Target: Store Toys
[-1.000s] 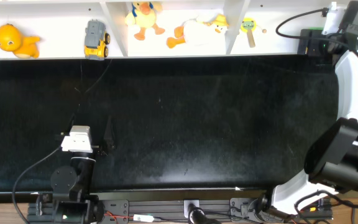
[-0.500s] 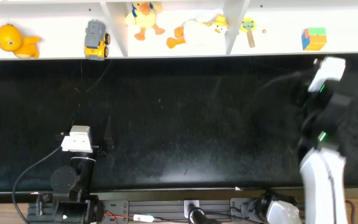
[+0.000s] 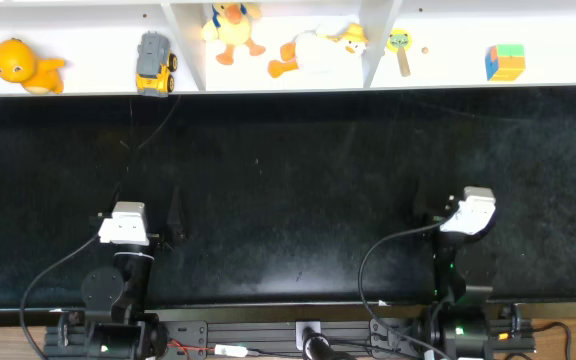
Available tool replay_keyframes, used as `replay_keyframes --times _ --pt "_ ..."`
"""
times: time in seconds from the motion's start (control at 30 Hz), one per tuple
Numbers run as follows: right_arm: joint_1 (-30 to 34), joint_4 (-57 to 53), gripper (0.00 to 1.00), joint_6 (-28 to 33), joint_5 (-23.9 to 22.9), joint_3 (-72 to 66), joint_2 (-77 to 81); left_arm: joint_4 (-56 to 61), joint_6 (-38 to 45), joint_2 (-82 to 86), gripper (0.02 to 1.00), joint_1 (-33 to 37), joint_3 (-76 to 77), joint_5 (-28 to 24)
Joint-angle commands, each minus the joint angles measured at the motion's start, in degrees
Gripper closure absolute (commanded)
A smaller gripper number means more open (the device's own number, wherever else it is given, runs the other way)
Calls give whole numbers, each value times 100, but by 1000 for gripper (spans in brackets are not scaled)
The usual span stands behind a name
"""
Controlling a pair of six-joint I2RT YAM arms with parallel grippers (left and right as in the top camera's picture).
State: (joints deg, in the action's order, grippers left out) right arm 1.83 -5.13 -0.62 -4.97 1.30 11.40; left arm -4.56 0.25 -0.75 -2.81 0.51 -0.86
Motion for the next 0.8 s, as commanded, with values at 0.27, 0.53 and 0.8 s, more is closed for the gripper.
replay_keyframes --times 0.27,0.53,0.8 --pt "-20 90 5 420 177 -105 -1126 -24 105 57 20 11 -4 -55" --pt "-15 85 5 426 197 -105 -1123 -24 105 57 20 11 -4 -55" --pt "-15 85 5 426 197 -105 -1113 -24 107 57 20 11 -4 -55"
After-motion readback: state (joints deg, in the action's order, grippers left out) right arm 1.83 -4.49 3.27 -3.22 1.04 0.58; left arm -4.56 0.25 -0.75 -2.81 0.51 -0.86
